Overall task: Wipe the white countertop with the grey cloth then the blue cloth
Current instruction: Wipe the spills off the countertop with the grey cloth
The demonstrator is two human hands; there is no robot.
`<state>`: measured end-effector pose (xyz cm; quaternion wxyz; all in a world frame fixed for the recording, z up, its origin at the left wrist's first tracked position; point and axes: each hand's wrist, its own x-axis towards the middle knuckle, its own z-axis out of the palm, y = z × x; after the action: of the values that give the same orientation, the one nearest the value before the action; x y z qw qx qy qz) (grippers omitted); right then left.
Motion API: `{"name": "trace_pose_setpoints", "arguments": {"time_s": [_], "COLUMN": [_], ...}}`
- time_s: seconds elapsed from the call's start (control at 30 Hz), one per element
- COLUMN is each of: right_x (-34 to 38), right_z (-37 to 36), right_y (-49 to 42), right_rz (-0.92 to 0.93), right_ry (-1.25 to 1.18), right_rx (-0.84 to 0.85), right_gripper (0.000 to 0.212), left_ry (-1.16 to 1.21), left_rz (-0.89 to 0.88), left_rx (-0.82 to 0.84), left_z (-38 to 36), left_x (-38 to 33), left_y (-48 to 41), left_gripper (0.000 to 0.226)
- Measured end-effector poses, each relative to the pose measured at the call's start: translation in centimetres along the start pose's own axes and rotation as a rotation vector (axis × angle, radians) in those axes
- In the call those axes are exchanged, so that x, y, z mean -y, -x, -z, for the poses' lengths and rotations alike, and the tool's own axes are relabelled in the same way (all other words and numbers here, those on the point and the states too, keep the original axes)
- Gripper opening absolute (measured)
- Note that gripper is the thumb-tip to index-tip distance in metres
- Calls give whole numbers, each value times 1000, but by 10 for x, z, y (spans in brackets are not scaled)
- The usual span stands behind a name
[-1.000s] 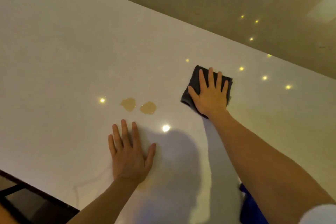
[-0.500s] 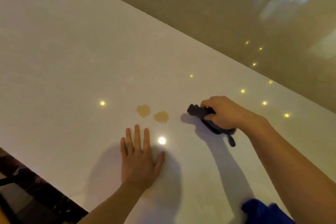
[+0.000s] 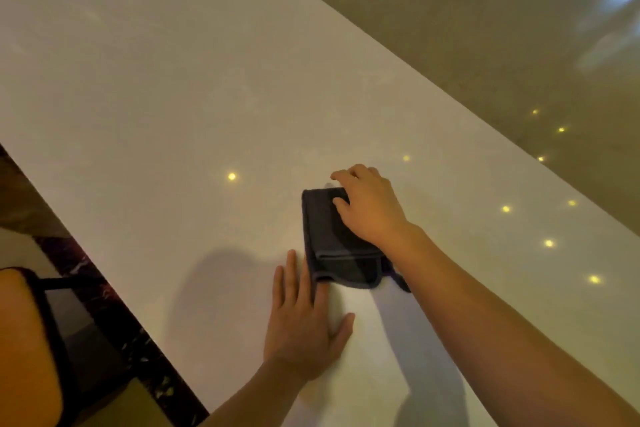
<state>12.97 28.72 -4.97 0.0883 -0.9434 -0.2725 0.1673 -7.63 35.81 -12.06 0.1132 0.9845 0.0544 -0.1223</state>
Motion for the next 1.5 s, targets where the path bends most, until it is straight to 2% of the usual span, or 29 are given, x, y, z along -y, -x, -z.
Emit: {"name": "trace_pose_setpoints", "arguments": {"time_s": [0.07, 0.13, 0.27, 0.4, 0.43, 0.53, 0.67, 0.77, 0.83, 0.9, 1.03, 1.1, 1.13, 1.2, 1.33, 1.43, 1.5], "right_x": [3, 3, -28, -60, -58, -49, -91, -120, -116, -97, -34, -16, -17, -36, -98, -126, -121], "right_z": [-28, -57, -64, -41, -44, -70, -97, -86, -72, -65, -52, -53, -55, -59, -93, -107, -106], "right_y": [16, 35, -2, -59, -54, 21, 147, 154, 112, 56, -44, -61, -55, -15, 140, 224, 230], "right_rz": [9, 74, 149, -128, -137, 90, 418, 677, 735, 571, -67, -215, -193, -31, 205, 185, 116], "right_ry": [-22, 75, 153, 141, 127, 148, 243, 290, 253, 223, 68, 19, 26, 69, 131, 121, 108], "right_rx": [53, 98, -12, -126, -146, -135, -1, 65, 19, -75, -218, -228, -224, -200, -131, -90, -91], "right_gripper": [57, 70, 72, 70, 69, 66, 68, 68, 65, 63, 68, 69, 68, 66, 63, 64, 62], "left_ry": [13, 22, 36, 16, 17, 21, 30, 31, 35, 25, -19, -27, -33, -51, -55, -41, -40], "left_rz": [-6, -6, 11, 7, 12, 14, 3, 4, -5, -8, 10, 13, 17, 31, 28, 24, 24], "left_rx": [-7, -16, -34, -44, -43, -48, -69, -59, -61, -65, -71, -94, -93, -74, -81, -102, -90], "left_z": [-1, -2, -2, -5, -5, -4, -4, -5, -5, -5, -7, -9, -9, -4, -1, -5, -4], "left_x": [2, 3, 2, 3, 4, 4, 6, 5, 5, 5, 7, 6, 5, 5, 5, 6, 6], "left_y": [0, -1, -2, 1, 1, 2, 1, 2, 1, 2, 3, 2, 1, 2, 4, 2, 2], "left_gripper": [87, 87, 91, 91, 91, 91, 91, 92, 92, 92, 93, 92, 92, 93, 94, 93, 92]}}
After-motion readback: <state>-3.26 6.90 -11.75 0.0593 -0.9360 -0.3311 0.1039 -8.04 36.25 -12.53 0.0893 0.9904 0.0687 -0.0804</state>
